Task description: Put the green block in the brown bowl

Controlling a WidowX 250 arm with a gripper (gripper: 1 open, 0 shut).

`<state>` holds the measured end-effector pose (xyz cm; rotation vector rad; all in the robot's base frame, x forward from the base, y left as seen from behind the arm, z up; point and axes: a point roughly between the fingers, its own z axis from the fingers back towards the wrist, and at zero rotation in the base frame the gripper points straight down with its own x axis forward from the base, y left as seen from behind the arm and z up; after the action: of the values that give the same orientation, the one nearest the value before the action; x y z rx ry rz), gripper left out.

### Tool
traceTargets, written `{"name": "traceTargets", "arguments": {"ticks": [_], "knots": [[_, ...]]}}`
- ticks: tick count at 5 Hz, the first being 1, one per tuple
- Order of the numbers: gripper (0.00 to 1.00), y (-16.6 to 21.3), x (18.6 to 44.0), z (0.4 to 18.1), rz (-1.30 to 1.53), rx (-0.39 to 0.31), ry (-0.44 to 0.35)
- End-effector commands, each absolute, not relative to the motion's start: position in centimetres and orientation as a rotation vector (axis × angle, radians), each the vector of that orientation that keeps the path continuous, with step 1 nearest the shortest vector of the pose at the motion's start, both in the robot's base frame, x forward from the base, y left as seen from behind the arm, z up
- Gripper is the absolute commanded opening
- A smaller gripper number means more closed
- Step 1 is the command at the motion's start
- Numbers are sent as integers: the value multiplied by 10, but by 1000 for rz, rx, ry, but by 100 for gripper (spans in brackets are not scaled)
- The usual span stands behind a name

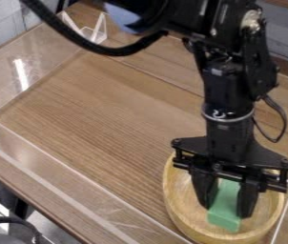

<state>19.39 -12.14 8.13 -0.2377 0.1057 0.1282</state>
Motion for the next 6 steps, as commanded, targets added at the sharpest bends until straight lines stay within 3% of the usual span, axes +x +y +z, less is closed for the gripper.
{"name": "traceTargets", "arguments": {"ticks": [1,6], "knots": [[0,-123,203,93,136,-260,69],[0,-122,203,95,148,-261,91]]}}
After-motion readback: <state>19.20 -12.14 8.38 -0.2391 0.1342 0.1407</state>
